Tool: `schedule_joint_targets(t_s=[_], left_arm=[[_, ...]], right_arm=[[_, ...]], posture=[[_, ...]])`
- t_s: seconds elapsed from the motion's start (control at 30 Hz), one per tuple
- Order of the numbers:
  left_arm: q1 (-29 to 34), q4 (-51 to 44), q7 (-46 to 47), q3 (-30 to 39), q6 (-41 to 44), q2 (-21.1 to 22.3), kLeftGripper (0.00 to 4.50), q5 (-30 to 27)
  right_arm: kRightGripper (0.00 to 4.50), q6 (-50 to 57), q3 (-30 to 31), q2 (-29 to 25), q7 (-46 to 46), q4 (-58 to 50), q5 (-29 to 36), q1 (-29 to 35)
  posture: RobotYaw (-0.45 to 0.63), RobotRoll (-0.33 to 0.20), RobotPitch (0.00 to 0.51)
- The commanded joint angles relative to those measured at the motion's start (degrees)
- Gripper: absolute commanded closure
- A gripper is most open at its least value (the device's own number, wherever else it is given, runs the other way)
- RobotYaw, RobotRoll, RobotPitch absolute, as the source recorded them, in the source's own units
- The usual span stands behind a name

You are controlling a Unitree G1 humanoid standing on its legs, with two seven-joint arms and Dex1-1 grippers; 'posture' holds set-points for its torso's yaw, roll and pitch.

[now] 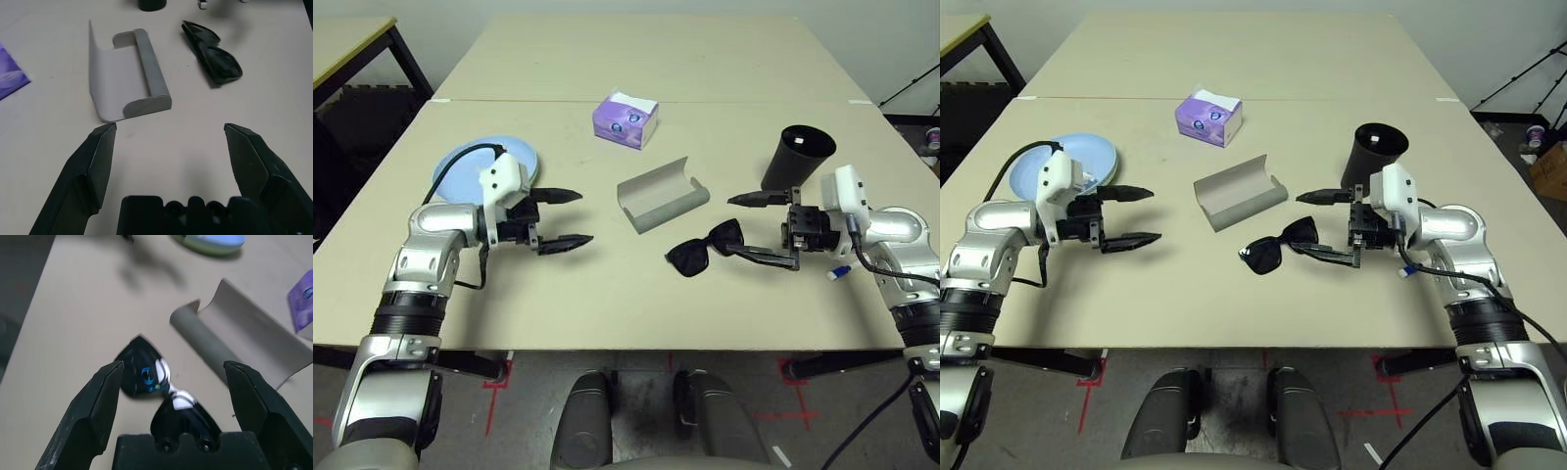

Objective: Organize and tidy the items on the table.

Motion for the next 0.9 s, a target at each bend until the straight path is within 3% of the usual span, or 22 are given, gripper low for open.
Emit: schedule_joint_targets(t_s=[0.03, 0.53, 0.9], left_arm=[[1.8, -1.6, -0.1, -1.5, -0.2, -0.6, 0.02, 0.0], [2.7, -3.3, 3.6, -3.6, -0.6, -5.3, 0.02, 0.4], [3.2, -2.8, 2.7, -4.9, -3.7, -4.8, 0.02, 1.2]], right_arm=[[0.0, 0.3, 1.5, -1.7, 1.1, -0.8, -1.9, -0.8], [0.0, 18.7, 4.2, -5.1, 2.1, -12.5, -1.8, -6.9], [0.0, 27.3, 10.8, -8.1, -4.8, -19.7, -13.3, -9.0]], posture=[[0.02, 0.0, 0.128], [0.02, 0.0, 0.148], [0.02, 0.0, 0.159]])
